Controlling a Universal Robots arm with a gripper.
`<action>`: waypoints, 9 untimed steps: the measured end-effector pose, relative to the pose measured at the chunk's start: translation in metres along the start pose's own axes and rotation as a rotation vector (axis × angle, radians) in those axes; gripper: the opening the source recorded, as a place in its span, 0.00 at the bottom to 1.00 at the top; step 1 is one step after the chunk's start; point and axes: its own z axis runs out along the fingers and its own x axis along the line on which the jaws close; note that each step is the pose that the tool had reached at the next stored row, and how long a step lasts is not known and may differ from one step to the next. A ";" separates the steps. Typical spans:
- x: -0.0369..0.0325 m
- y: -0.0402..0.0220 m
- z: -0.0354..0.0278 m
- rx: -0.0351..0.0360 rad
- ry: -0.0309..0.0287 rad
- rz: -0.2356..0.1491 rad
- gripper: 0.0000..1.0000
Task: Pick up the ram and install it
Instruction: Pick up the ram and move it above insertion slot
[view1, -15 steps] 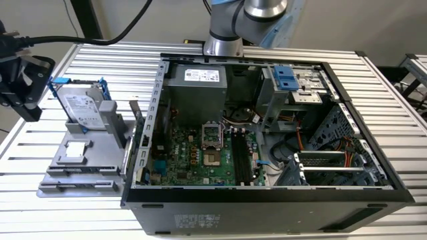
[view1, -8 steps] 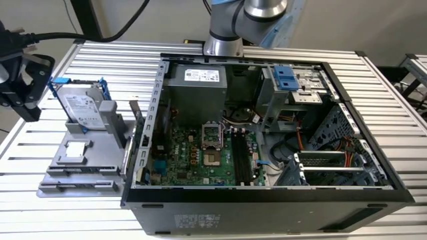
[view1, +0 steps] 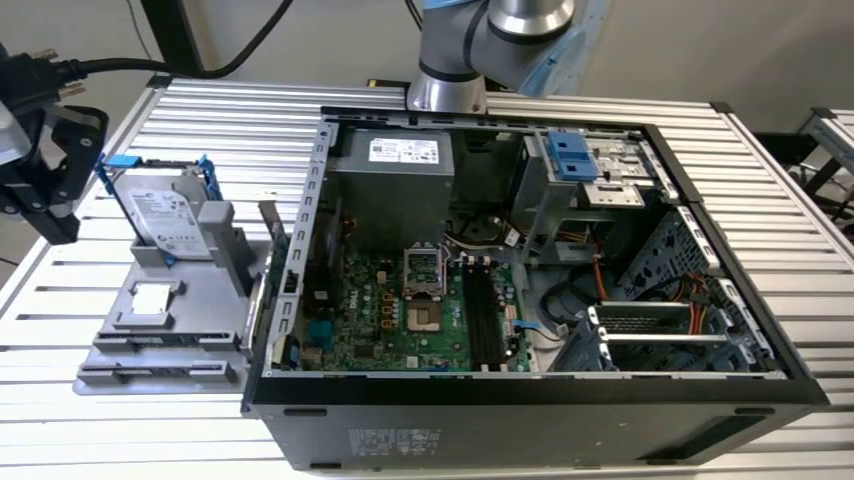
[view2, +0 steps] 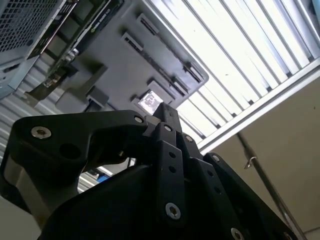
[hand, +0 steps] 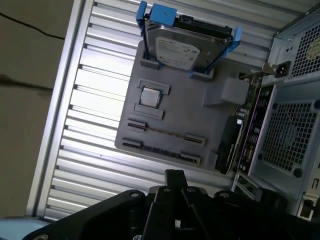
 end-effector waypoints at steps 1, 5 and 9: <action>0.0000 0.0000 0.0000 0.0003 0.0005 -0.009 0.00; 0.0002 0.0001 0.0000 0.0009 0.0024 -0.044 0.00; 0.0005 0.0002 0.0000 0.0025 0.0044 -0.078 0.00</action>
